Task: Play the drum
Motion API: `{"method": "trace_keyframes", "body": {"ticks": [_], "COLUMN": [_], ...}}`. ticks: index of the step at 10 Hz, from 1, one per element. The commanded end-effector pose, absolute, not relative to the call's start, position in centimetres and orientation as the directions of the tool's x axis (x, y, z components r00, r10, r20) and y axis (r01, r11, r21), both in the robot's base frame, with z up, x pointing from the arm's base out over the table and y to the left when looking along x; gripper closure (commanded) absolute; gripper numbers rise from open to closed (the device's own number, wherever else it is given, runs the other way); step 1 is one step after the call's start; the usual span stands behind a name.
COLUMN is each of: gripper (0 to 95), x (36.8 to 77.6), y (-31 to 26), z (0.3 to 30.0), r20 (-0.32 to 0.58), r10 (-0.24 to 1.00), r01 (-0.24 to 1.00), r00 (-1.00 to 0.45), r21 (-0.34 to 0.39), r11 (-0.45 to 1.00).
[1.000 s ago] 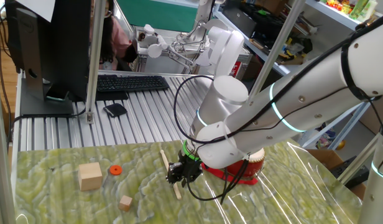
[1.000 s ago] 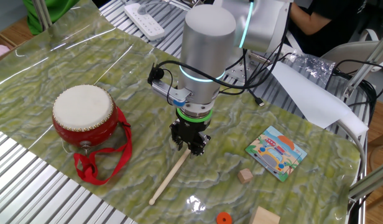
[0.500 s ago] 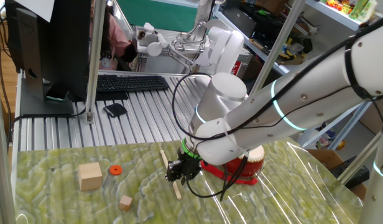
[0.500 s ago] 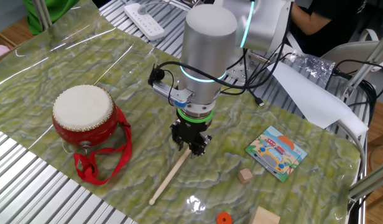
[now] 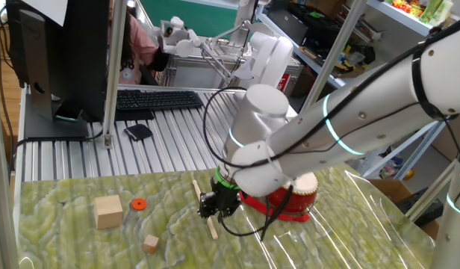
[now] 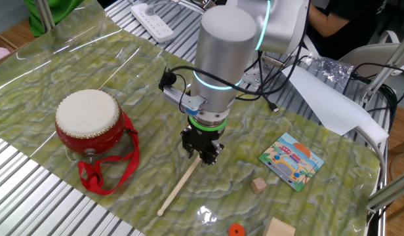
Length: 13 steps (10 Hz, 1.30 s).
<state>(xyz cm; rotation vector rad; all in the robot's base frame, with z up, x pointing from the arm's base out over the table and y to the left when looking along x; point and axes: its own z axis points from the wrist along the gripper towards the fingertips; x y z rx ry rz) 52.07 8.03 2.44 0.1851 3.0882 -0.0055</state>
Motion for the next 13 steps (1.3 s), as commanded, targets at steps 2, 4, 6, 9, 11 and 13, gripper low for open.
{"method": "trace_keyframes", "body": {"ticks": [2,4,6,9,11,13], "gripper": [57.0,57.0,57.0,57.0,57.0,57.0], "x": [52.05,52.05,52.05,52.05,52.05,52.05], "y": [8.07,8.07,8.07,8.07,8.07,8.07], "z": [2.41,2.41,2.41,2.41,2.41,2.41], "r20": [-0.017,-0.021,0.004,0.015,0.027,0.037], "r10": [0.239,0.264,0.25,0.244,0.222,0.187], "r01": [0.239,0.264,0.25,0.243,0.221,0.186], "r00": [-0.971,-0.964,-0.968,-0.97,-0.975,-0.982], "r21": [0.0,-0.018,-0.024,-0.027,-0.025,-0.026], "r11": [0.971,0.964,0.968,0.97,0.975,0.982]}}
